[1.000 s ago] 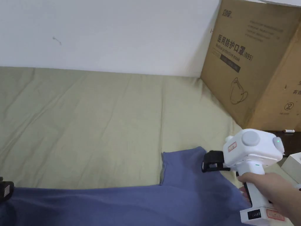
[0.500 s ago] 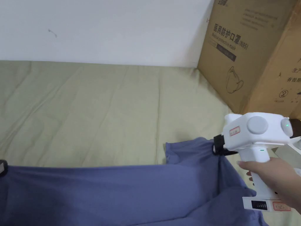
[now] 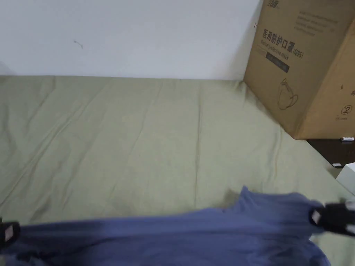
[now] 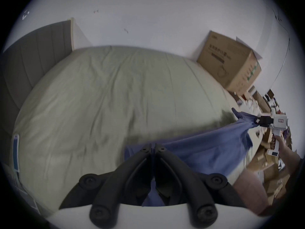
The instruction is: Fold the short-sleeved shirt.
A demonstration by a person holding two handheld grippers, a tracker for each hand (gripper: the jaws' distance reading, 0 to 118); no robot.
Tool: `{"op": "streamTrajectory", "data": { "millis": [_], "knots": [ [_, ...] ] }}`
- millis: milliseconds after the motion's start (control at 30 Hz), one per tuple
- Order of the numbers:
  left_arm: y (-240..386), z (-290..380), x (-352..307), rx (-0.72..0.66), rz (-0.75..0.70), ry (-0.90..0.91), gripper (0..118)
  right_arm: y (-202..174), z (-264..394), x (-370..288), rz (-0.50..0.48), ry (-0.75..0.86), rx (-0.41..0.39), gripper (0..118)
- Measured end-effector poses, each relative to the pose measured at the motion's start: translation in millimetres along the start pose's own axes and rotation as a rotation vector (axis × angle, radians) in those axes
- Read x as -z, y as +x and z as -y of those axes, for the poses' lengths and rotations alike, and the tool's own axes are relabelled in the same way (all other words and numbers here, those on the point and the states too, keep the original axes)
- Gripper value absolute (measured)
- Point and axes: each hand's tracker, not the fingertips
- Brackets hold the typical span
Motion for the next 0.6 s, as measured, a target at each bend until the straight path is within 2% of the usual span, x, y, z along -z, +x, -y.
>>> {"op": "streamTrajectory", "data": {
  "millis": [133, 200, 233, 300, 333, 367, 400, 433, 500, 600],
  "knots": [
    [-7.1, 57.9, 14.1, -0.055, -0.044, -0.166, 2, 22.0, 65.1, 9.0, 0.040, -0.130, -0.015, 0],
    [-10.7, 71.1, 23.2, -0.070, -0.030, -0.187, 3, 24.8, 75.0, 21.2, 0.040, -0.129, -0.020, 0],
    [-10.9, 74.5, 25.9, -0.070, -0.037, -0.177, 8, 22.3, 77.5, 24.6, 0.036, -0.120, -0.031, 4],
    [-10.9, 70.1, 26.3, -0.088, -0.028, -0.147, 45, 16.7, 70.6, 29.9, 0.057, -0.085, -0.043, 49],
    [-10.2, 65.7, 23.2, -0.111, 0.001, -0.133, 70, 12.1, 65.8, 29.2, 0.073, -0.079, -0.040, 73],
    [-7.9, 59.8, 19.4, -0.129, 0.012, -0.130, 106, 6.7, 59.5, 26.0, 0.094, -0.077, -0.034, 85],
    [-3.8, 54.5, 17.5, -0.124, -0.003, -0.136, 111, 1.6, 54.5, 21.2, 0.111, -0.067, -0.035, 85],
    [2.1, 49.2, 12.1, -0.107, -0.038, -0.135, 107, 9.2, 44.4, 16.8, 0.113, -0.042, -0.038, 85],
    [15.8, 34.5, -11.6, -0.076, -0.040, -0.027, 107, -7.7, 30.2, -5.8, 0.090, 0.054, -0.080, 85],
    [43.7, 19.9, -51.4, -0.084, -0.016, 0.274, 107, -54.5, 28.4, -58.3, 0.063, 0.408, -0.154, 85]
  ]
}}
